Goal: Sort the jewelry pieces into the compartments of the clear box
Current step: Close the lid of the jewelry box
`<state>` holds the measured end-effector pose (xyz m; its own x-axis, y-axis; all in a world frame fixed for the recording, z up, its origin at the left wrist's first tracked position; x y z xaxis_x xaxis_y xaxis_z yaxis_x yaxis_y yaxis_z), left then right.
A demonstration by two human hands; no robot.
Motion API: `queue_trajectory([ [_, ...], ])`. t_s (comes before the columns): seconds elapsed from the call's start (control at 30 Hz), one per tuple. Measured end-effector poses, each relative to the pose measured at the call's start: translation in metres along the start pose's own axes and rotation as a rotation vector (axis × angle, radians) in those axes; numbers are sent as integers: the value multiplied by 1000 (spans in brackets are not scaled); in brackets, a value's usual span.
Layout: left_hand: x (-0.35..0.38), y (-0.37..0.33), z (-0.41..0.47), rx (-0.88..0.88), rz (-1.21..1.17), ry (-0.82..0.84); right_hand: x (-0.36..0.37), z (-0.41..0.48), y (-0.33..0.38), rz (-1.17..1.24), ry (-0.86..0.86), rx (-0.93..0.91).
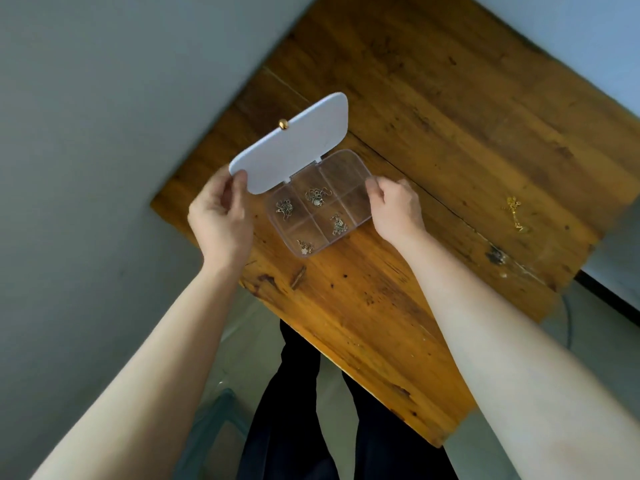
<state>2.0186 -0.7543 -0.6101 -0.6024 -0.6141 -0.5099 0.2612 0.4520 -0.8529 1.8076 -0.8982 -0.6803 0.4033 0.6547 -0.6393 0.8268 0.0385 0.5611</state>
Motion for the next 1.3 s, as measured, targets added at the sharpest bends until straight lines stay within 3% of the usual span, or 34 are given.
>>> queue_trajectory([
  [0.1,0,5,-29,119,124,47,-5,-9,-10,303,1,88],
  [0.27,13,29,-70,375,398,246,0,-27,-21,518,39,99],
  [0.43,31,53,-85,401,556,343,5,-33,-22,552,111,11],
  [0.57,37,55,-90,378,614,428,6,-30,-21,443,96,-15],
  [0.63,39,52,-92,276,536,432,6,-29,-21,434,81,-16],
  [0.8,49,39,-76,-344,-35,329,6,-29,-15,405,54,-27],
  [0.97,49,21,-45,-354,-224,298,-6,-9,18,340,36,-95],
  [1.13,38,13,15,-316,-177,223,-9,34,71,304,83,-178],
  [1.3,41,21,56,-423,-148,142,7,80,116,290,129,-160],
])
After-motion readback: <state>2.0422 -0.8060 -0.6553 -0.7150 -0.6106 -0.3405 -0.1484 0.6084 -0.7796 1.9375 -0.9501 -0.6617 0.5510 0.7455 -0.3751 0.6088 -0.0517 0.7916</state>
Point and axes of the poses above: each hand's wrist, its own z-axis towards the middle knuckle, its own x-axis out of the palm, y = z × x, the point moved 3 cm from there along z, towards the middle knuckle, and after that the axes turned 10 degrees about y, right-handed, at the moved point
